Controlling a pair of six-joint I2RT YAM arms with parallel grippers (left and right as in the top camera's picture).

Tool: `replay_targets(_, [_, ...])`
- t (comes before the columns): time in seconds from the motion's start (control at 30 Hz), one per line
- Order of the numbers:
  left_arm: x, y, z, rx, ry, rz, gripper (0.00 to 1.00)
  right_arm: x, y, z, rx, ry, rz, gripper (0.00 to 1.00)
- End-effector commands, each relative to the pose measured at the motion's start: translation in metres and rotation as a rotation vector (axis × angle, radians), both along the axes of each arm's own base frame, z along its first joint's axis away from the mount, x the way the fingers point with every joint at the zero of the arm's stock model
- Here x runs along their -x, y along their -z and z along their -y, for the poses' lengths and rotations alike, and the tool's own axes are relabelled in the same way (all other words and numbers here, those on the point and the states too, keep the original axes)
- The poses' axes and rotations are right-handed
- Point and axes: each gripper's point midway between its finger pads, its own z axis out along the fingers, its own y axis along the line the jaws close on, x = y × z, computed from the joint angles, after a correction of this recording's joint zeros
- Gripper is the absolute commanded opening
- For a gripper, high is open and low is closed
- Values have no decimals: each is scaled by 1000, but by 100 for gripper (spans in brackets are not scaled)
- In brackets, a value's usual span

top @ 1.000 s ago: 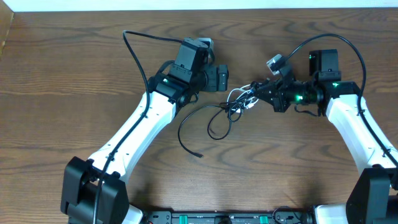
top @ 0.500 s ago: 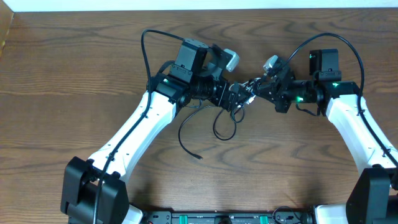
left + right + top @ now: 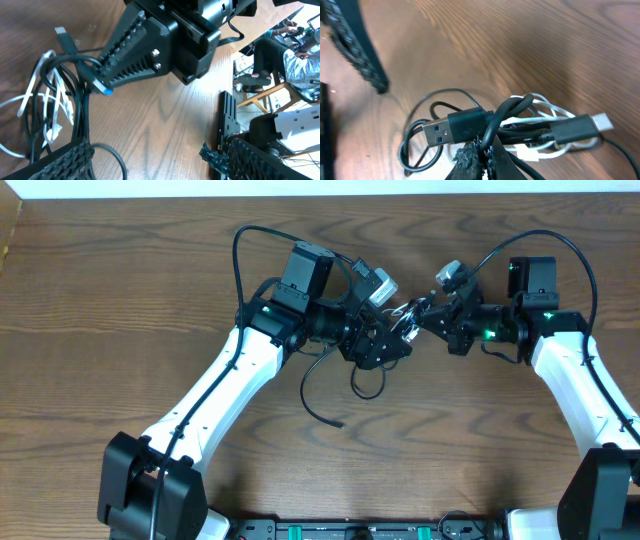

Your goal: Untangle cables

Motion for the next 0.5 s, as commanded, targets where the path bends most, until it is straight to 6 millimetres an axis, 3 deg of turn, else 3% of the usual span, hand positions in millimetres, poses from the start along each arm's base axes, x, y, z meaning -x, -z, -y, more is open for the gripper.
replay_targets(0.0, [-18,3,-6,-61,-66,79,83,14,-26,-14,-142,-79,1,1])
replay_targets(0.13, [-50,22,-26,-211,-278,88,37,17,-30,-17,-171,-91,-11,1])
replay_targets(0.2, [-61,28,-36,-261,-367,82,35,17,-30,-17,-174,-91,-16,1])
replay_targets(0.23, [-62,29,-37,-266,-374,84,41,18,-31,-17,-178,-94,-16,1])
replay_targets(0.33, [-63,27,-35,-258,-372,94,91,21,-34,-20,-204,-114,-21,1])
replay_targets(0.37, [-62,26,-34,-256,-370,97,96,22,-34,-20,-205,-114,-23,1])
replay_targets(0.47, [-59,24,-26,-248,-354,108,98,24,-33,-22,-205,-119,-33,1])
